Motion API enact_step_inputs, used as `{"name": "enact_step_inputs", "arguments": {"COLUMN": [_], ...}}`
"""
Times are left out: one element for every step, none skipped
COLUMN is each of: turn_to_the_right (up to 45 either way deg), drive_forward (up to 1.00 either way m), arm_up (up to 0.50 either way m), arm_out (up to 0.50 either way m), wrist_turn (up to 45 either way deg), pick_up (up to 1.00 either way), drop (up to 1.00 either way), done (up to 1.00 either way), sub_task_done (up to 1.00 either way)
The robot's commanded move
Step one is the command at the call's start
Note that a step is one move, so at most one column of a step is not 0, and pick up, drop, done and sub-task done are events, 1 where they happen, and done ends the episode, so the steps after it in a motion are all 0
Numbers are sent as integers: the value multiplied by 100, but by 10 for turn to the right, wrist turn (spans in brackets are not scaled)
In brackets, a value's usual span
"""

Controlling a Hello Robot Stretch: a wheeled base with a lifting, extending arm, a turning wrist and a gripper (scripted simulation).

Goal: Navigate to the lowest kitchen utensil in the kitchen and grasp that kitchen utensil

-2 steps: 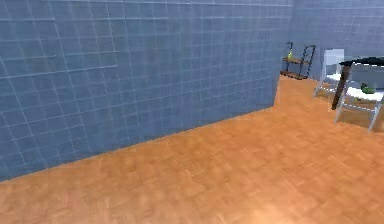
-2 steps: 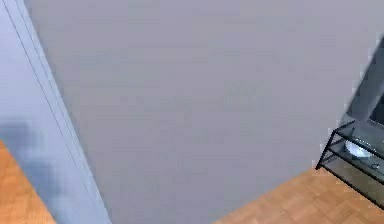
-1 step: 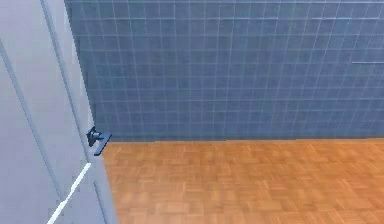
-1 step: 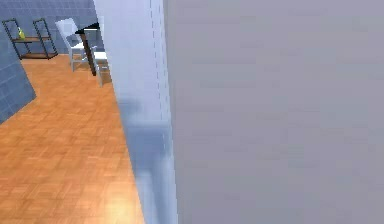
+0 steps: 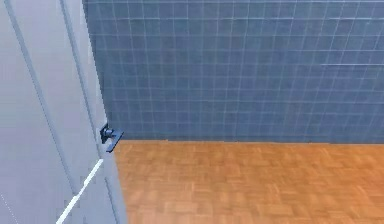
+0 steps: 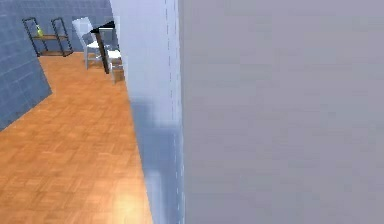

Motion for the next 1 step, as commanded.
{"name": "enact_step_inputs", "arguments": {"turn_to_the_right": [0], "drive_forward": [15], "arm_up": [0], "arm_out": [0], "wrist_turn": [0], "pick_up": [0], "drop": [0], "done": [0], "sub_task_done": [0]}}
